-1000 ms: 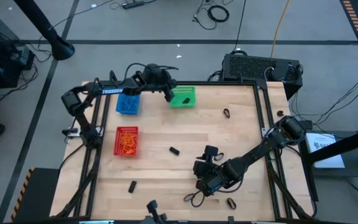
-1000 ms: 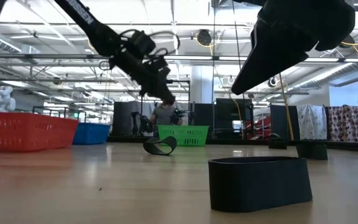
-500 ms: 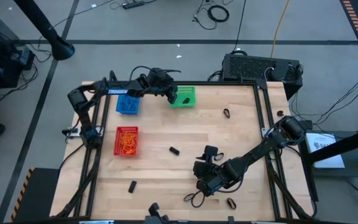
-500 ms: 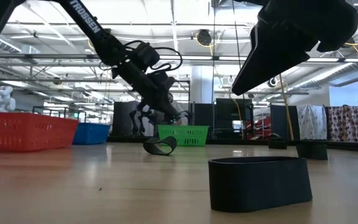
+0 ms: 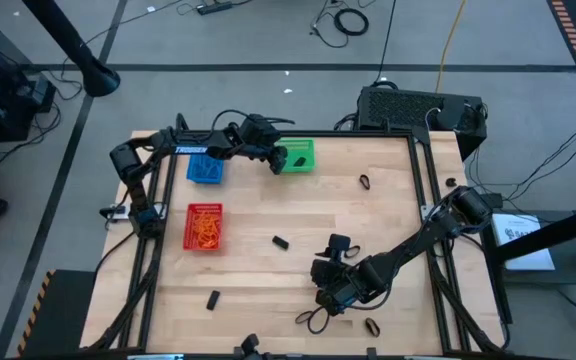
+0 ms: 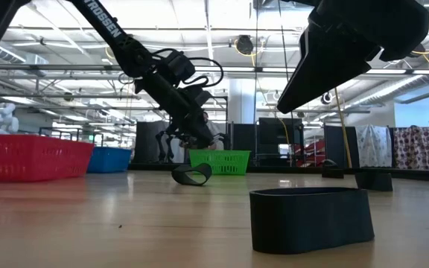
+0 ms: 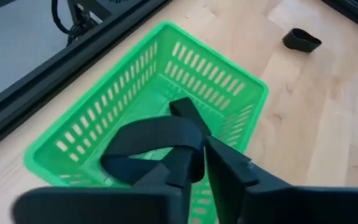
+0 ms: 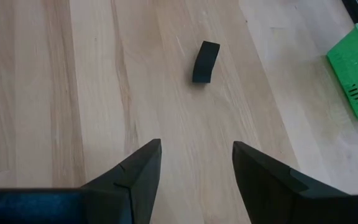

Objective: Sort rubber bands into baskets
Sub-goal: Put the black rubber band into the green bin

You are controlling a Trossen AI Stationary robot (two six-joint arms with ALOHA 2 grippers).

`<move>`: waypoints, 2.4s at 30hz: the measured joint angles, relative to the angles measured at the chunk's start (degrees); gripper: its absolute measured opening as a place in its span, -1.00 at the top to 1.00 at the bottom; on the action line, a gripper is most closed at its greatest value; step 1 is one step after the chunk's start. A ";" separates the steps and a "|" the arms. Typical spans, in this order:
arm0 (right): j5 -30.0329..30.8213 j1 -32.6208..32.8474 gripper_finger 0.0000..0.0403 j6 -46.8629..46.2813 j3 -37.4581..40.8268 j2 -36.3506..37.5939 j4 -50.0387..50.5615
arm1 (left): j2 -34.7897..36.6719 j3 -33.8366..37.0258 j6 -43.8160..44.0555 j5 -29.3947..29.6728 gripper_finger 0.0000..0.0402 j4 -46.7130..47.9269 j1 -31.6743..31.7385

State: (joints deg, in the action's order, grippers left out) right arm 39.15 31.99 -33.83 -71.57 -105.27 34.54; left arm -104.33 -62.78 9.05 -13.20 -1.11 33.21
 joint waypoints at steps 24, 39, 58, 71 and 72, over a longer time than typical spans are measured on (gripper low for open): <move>0.01 -0.15 0.05 0.66 0.00 0.00 0.00 | 0.04 -5.93 1.83 0.23 0.40 15.54 -0.11; -0.14 -0.17 0.05 1.95 0.00 0.00 0.07 | 0.83 -10.21 -5.96 1.49 0.40 27.48 -4.91; -1.17 0.11 0.05 -4.09 0.00 0.00 5.23 | 1.40 -7.72 -13.53 -0.52 0.40 39.22 -36.29; -3.99 -1.70 0.05 -33.31 4.85 0.00 24.67 | 1.40 -7.72 4.21 2.93 0.40 52.17 -55.21; -5.97 -2.14 0.05 -33.42 6.02 0.02 23.85 | 1.40 -7.72 5.38 3.85 0.40 52.62 -56.78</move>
State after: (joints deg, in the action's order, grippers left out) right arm 33.17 29.84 -67.25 -65.55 -105.25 58.40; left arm -102.94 -70.50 14.44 -9.34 51.51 -23.57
